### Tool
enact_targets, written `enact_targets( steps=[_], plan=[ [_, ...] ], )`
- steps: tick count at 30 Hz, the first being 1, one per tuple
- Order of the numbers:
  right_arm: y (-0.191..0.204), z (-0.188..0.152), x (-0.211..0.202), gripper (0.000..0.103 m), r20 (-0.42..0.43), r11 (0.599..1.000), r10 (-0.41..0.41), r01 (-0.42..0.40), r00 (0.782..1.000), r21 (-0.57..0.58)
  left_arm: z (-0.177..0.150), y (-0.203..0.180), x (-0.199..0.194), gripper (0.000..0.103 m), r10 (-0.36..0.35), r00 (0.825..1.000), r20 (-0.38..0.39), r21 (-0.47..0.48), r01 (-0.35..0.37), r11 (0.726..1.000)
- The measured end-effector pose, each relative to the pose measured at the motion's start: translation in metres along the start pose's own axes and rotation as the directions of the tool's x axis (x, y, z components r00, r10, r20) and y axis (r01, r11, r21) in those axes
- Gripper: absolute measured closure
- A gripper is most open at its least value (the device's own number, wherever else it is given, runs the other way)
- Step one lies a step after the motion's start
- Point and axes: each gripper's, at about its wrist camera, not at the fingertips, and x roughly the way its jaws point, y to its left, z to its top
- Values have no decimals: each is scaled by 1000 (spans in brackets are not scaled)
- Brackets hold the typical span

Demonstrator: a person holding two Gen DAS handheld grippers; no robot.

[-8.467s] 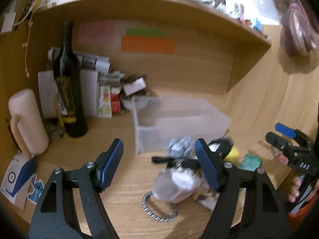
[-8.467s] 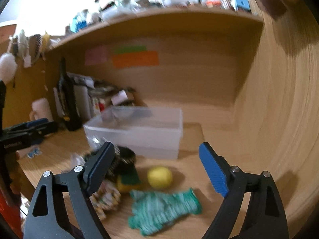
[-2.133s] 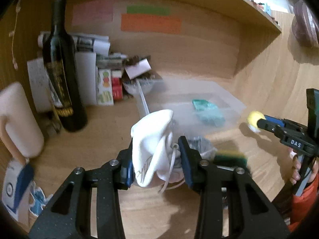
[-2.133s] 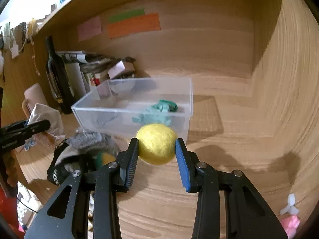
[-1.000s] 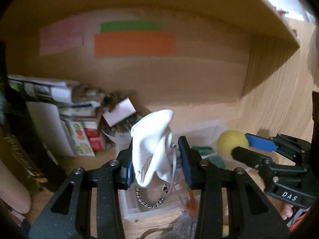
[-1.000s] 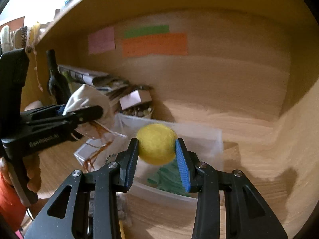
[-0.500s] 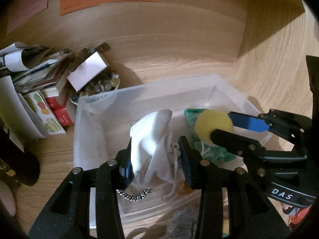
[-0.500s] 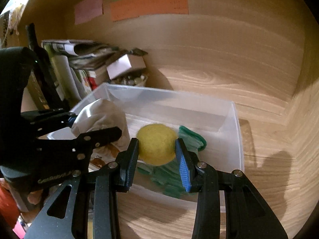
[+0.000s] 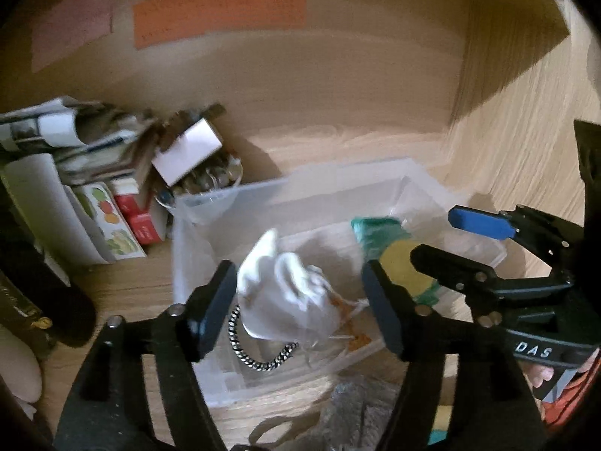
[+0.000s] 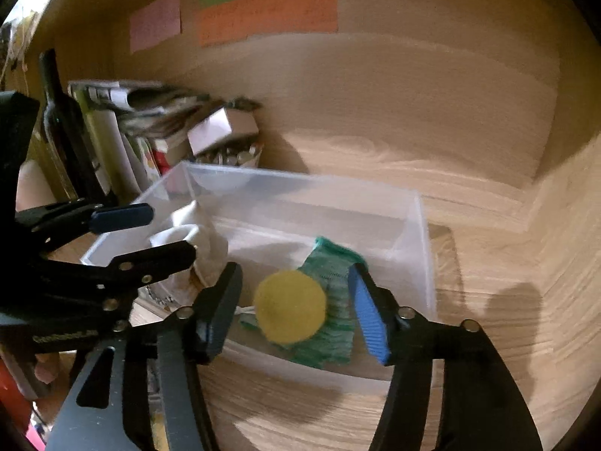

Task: Organize soft objects
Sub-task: 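Lower white bag and yellow ball into the clear box and release both, then grasp the black strap with the left tool while the right tool grasps the sponge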

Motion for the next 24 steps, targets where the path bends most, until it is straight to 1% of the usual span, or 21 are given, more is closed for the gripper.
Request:
enact_targets(
  steps=[2,5,7,8,10,12,14,16,19,21,24],
  plan=[
    [-1,1,-10,43,26,1000,-2,2,1000,0,1,1,-11,31,4,1000,22,-1,-4,1000],
    [1,2,-31,40,74,1000,-7,7,997,-6,3,0,-31,24,21,997,68,0,-21,1000],
    [2,1,-43,35,101,1000,-4,5,995,-10,2,0,-45,15,28,994,103,-1,-28,1000],
    [2,1,-49,33,117,1000,-3,5,993,-14,2,0,-52,12,32,992,120,-1,-32,999],
    [5,0,-61,32,144,1000,-2,5,990,-25,-1,-1,-67,4,45,987,156,-2,-46,999],
    [8,-3,-72,32,164,999,3,4,986,-40,-6,-1,-77,1,55,983,176,1,-56,998],
    [11,-8,-79,30,176,999,6,3,984,-52,-13,0,-86,1,61,981,186,8,-63,998],
    [15,-16,-84,28,180,998,12,-1,984,-62,-22,0,-91,0,69,980,186,14,-73,997],
    [20,-28,-85,27,164,997,21,-9,986,-75,-37,1,-92,0,78,984,163,10,-81,997],
    [24,-37,-82,27,140,997,29,-18,990,-80,-51,4,-90,0,73,989,130,11,-75,997],
    [29,-51,-78,27,103,996,42,-33,994,-86,-67,7,-87,0,87,992,93,8,-88,996]
  ],
)
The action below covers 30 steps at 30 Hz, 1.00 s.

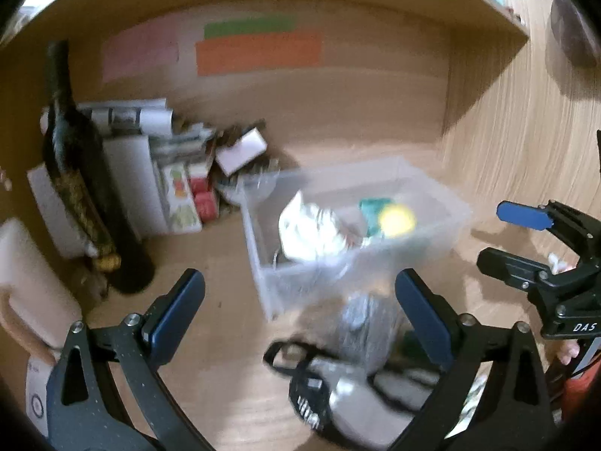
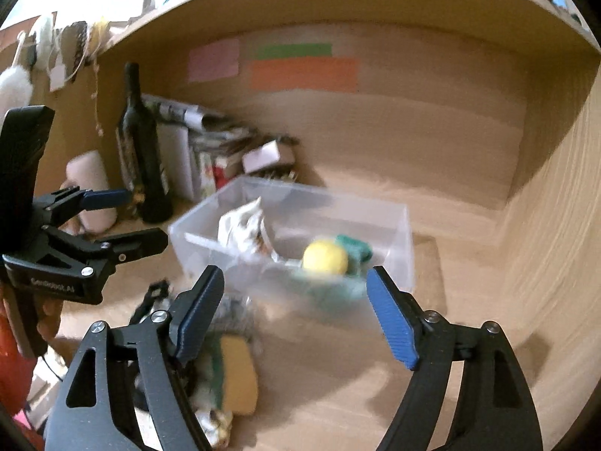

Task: Organize soft objects
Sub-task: 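Grasp the black strap with the left tool while the right tool grasps the sponge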

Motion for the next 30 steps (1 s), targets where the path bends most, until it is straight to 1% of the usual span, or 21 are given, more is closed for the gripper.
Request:
enact_targets(
  steps=[2,5,8,12,14,15,17,21,22,23,24,25,26,27,29,30],
  plan=[
    [3,-10,1,27,-24,1000,24,-23,999,7,-12,2,0,0,7,1000,-28,-7,-7,1000],
    [8,-23,6,27,-56,998,51,-50,997,23,-31,4,5,0,5,995,-97,-21,-7,1000],
    [9,-35,12,27,-91,996,79,-75,993,48,-45,4,10,0,15,990,-137,-20,-18,1000],
    [12,-47,20,28,-134,994,99,-91,986,66,-64,4,19,0,-11,978,-210,-45,1,999],
    [12,-50,21,37,-151,991,122,-112,981,76,-72,4,24,0,-27,971,-238,-58,14,998],
    [13,-51,21,40,-156,990,127,-116,980,75,-75,4,25,0,-30,969,-246,-60,16,998],
    [13,-52,20,50,-162,989,137,-126,977,78,-77,3,24,0,-37,968,-249,-58,23,998],
    [17,-55,22,60,-179,986,160,-148,971,81,-79,1,23,1,-60,970,-234,-74,44,996],
    [18,-56,22,63,-183,986,162,-150,970,80,-80,2,24,5,-75,970,-231,-83,57,995],
    [19,-58,23,69,-187,985,163,-150,969,80,-79,2,26,10,-88,969,-232,-90,68,994],
    [20,-59,23,72,-192,985,167,-154,967,82,-79,1,29,20,-111,964,-242,-99,89,991],
    [19,-60,24,75,-194,984,169,-156,966,84,-79,1,31,23,-125,961,-247,-101,103,990],
    [19,-60,24,75,-191,984,169,-155,967,86,-79,-1,30,24,-113,964,-240,-92,93,991],
    [19,-60,23,75,-184,985,164,-150,969,89,-79,-4,29,28,-113,964,-241,-85,95,992],
    [17,-59,19,75,-163,986,155,-142,974,90,-79,-7,27,38,-122,964,-237,-82,105,991],
    [17,-58,17,76,-154,986,152,-139,976,91,-79,-9,26,47,-129,963,-236,-81,113,990]
  ],
)
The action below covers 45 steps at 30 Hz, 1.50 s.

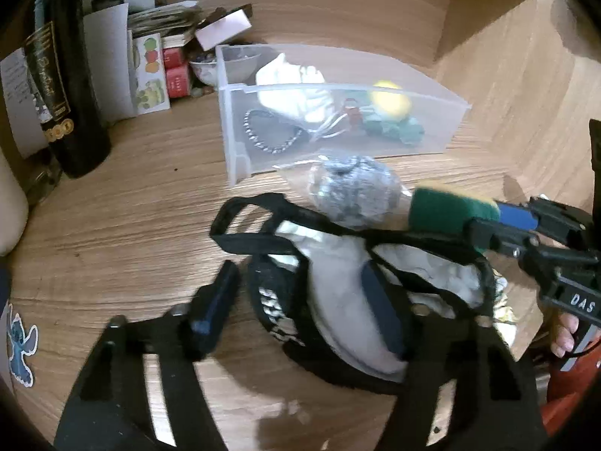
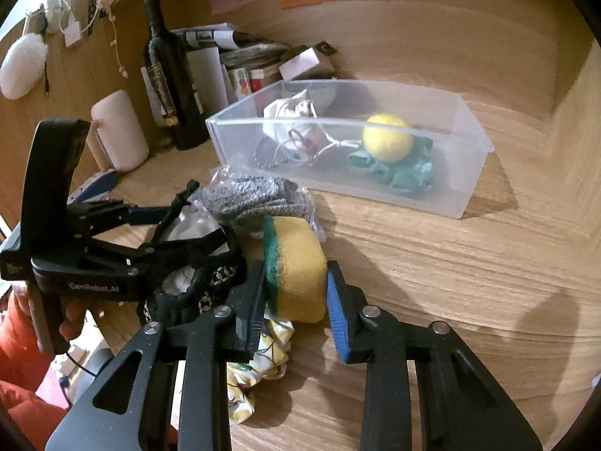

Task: Organize soft objects
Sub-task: 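Grasp the black strap with the left tool while the right tool grasps the sponge, then place black strap and sponge into the clear box and open both tools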

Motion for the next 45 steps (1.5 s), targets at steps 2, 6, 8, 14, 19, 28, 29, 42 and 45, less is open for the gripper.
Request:
enact_targets(
  steps=[2,6,8,14,19,28,29,42,45],
  plan=[
    [-1,2,-5,76,21,1000,-4,4,1000,3,-1,-2,-1,56,8,1000,6,6,-8,1000],
    [-3,4,-14,76,56,1000,-23,23,998,15,0,-5,-7,76,35,999,28,21,-36,999],
    [-4,6,-17,76,68,999,-29,27,997,20,0,-6,-12,81,46,998,44,28,-47,999],
    [-6,11,-27,76,107,999,-50,47,993,23,9,-2,-32,89,89,990,108,17,-91,996],
    [-12,15,-33,76,133,997,-66,62,989,37,20,5,-49,90,121,978,171,9,-125,992],
    [-23,30,-51,76,206,993,-112,105,972,47,53,12,-83,90,176,934,310,-1,-185,983],
    [-24,32,-53,76,215,993,-115,107,970,48,57,13,-86,90,178,929,324,-5,-187,982],
    [-41,66,-58,76,289,988,-155,143,945,64,116,3,-87,90,162,875,455,-26,-169,985],
    [-46,75,-57,76,298,987,-158,143,941,72,129,-3,-78,90,125,880,457,-21,-130,991]
  ],
)
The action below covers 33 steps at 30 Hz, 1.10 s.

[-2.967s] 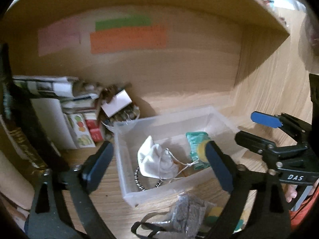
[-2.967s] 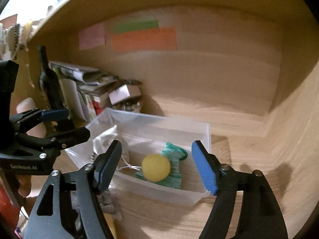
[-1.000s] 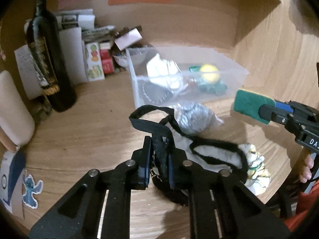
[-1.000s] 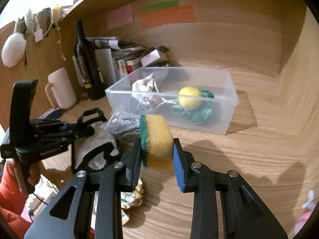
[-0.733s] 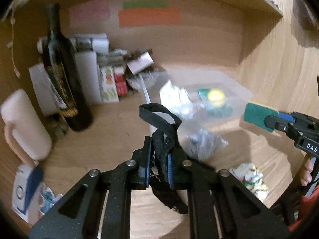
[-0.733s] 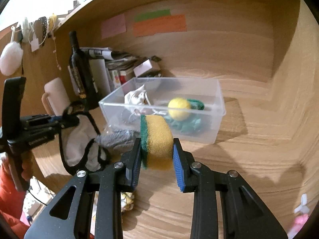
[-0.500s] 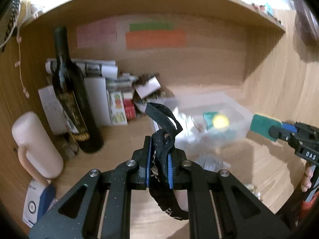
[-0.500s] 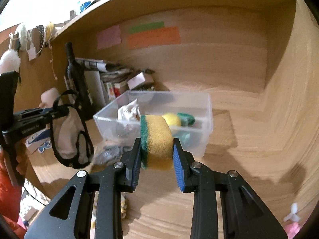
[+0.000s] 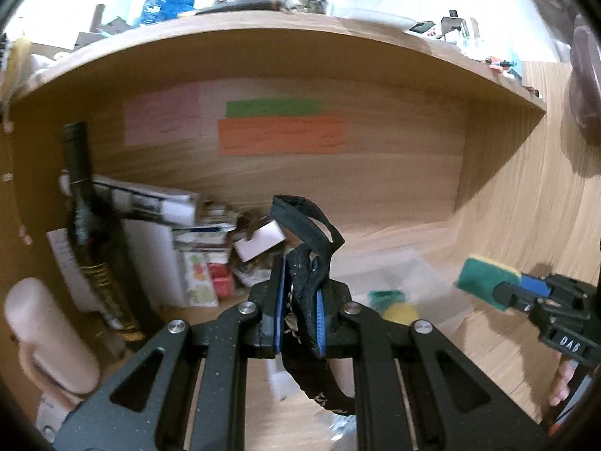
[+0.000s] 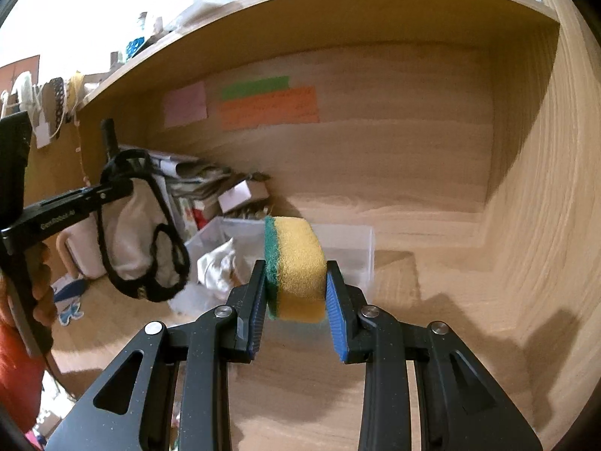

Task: Organize soft objects
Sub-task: 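Place black strap and sponge into the clear box and open both tools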

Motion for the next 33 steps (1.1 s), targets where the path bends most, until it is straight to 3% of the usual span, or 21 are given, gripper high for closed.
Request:
enact_targets(
  steps=[8,15,27,29,31,33],
  plan=[
    [-13,4,27,76,-42,999,-28,29,999,16,7,-14,49,90,-3,999,-33,-2,3,1000],
    [-22,-8,65,76,-133,998,-48,51,990,21,-9,-8,100,90,-35,985,-172,-66,24,998],
    [-14,-19,82,75,-199,992,-123,115,972,-52,-34,-26,135,89,28,959,-282,54,-13,998],
    [-14,-19,87,75,-209,991,-131,120,969,-63,-34,-27,137,77,23,956,-293,61,-5,998],
    [-14,-20,88,71,-212,990,-137,125,968,-67,-35,-26,137,57,-3,951,-309,51,20,998],
    [-13,-20,85,60,-204,989,-139,127,969,-72,-35,-29,133,50,-17,950,-311,52,36,998]
  ],
)
